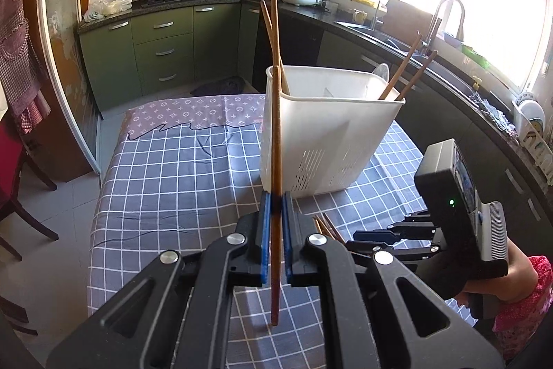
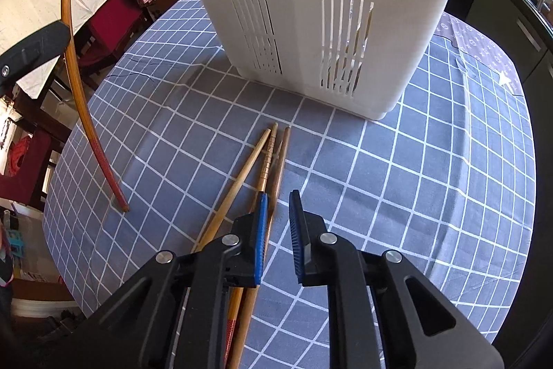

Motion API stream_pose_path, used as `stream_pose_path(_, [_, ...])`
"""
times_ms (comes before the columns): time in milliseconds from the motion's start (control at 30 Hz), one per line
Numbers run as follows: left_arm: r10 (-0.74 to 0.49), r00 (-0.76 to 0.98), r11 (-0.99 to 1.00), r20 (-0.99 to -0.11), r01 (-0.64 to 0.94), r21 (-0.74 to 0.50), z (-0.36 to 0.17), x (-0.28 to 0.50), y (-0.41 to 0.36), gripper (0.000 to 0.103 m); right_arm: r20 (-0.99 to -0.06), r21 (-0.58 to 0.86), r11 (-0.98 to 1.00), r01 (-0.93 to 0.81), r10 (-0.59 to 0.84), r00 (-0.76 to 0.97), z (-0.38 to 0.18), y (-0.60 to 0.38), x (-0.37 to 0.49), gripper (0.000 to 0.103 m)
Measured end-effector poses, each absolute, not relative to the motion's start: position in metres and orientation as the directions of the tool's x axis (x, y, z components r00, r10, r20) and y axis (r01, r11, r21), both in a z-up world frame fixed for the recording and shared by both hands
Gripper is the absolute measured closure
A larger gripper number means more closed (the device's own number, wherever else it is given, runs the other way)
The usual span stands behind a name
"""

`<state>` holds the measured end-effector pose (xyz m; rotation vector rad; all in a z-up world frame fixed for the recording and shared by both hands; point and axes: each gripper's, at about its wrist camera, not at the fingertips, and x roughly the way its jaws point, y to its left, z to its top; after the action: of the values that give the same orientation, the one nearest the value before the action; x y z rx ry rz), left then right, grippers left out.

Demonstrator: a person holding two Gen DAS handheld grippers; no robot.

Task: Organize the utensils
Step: 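Lift both chopsticks upright above the caddy with both grippers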

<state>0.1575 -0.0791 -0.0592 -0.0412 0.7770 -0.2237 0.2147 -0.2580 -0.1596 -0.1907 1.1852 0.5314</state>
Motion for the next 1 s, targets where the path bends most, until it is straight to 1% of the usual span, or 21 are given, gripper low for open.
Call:
stream_pose_path(233, [-0.220, 0.718, 0.974, -0.660, 0.199, -0.108, -0.057, 0.158, -0.084, 0.097, -0.928, 0.111, 0.859, -0.500, 0.270, 0.256, -0.169, -0.244, 0.215, 0.091])
stream_pose_path(400, [-0.223, 0.722, 0.972, -0.655, 0.212, -0.099, -0.057, 0.155, -0.087, 0.097, -0.932, 0.085, 0.858, -0.507, 0.248, 0.264, -0.171, -0.237, 0.213, 0.091])
stream_pose_path(500, [-0.227, 0.721, 0.971, -0.654, 0.217, -0.098, -0.058, 0.154, -0.088, 0.097, -0.932, 0.066, 0.857, -0.511, 0.236, 0.276, -0.171, -0.234, 0.212, 0.095])
stream_pose_path(567, [-0.229, 0.721, 0.971, -0.655, 0.218, -0.099, -0.059, 0.154, -0.088, 0.097, -0.930, 0.079, 0.859, -0.505, 0.246, 0.273, -0.171, -0.235, 0.213, 0.097])
stream_pose_path(667, [-0.229, 0.720, 0.970, -0.655, 0.225, -0.092, -0.059, 0.153, -0.090, 0.097, -0.919, 0.088, 0.867, -0.491, 0.261, 0.296, -0.165, -0.240, 0.214, 0.097])
stream_pose_path(800, [-0.231, 0.720, 0.969, -0.654, 0.231, -0.088, -0.059, 0.153, -0.090, 0.097, -0.867, 0.108, 0.877, -0.469, 0.314, 0.388, -0.131, -0.256, 0.208, 0.097])
stream_pose_path(1000, [-0.232, 0.720, 0.968, -0.654, 0.234, -0.086, -0.060, 0.153, -0.090, 0.097, -0.714, 0.131, 0.888, -0.441, 0.393, 0.580, -0.057, -0.292, 0.180, 0.097])
